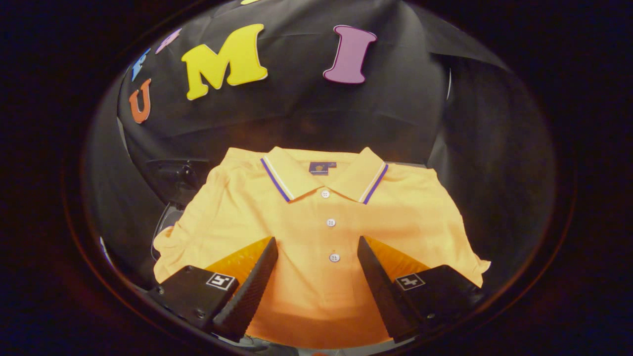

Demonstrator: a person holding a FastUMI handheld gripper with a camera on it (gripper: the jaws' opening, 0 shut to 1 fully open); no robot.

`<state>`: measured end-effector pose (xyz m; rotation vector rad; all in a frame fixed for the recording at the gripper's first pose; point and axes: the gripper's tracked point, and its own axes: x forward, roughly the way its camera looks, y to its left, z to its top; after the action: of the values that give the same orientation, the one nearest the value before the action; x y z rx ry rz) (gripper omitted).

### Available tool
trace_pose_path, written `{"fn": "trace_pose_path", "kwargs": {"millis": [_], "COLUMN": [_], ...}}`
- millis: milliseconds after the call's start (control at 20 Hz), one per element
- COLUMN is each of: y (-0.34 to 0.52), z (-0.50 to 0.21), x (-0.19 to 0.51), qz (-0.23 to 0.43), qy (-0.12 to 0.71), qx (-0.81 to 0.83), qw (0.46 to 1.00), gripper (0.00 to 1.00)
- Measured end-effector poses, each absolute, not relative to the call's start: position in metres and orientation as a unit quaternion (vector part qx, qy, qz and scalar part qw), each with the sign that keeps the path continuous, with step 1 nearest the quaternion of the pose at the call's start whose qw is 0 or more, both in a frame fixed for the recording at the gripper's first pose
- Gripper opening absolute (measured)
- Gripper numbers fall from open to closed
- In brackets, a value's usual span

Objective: Put the clothes into the washing machine and then close the washing machine lid.

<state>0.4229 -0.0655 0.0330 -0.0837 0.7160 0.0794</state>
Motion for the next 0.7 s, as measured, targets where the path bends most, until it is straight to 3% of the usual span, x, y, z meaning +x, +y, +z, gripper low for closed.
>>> {"fn": "trace_pose_path", "kwargs": {"millis": [150, 350, 500, 600, 700], "y": [-0.0622, -0.0611, -0.0608, -0.0600, -0.0609], "z": [0.0337, 0.0336, 0.0376, 0.0378, 0.0399], "x": [0.4216, 0.4212, 0.4221, 0.4236, 0.4237], "qz": [0.043, 0.047, 0.046, 0.044, 0.045], "qy": [0.368, 0.374, 0.371, 0.378, 0.384], "qx": [-0.042, -0.036, 0.001, 0.020, 0.023], "qw": [0.928, 0.925, 0.928, 0.924, 0.922], "gripper": [0.97, 0.82, 0.25, 0.13, 0.07]}}
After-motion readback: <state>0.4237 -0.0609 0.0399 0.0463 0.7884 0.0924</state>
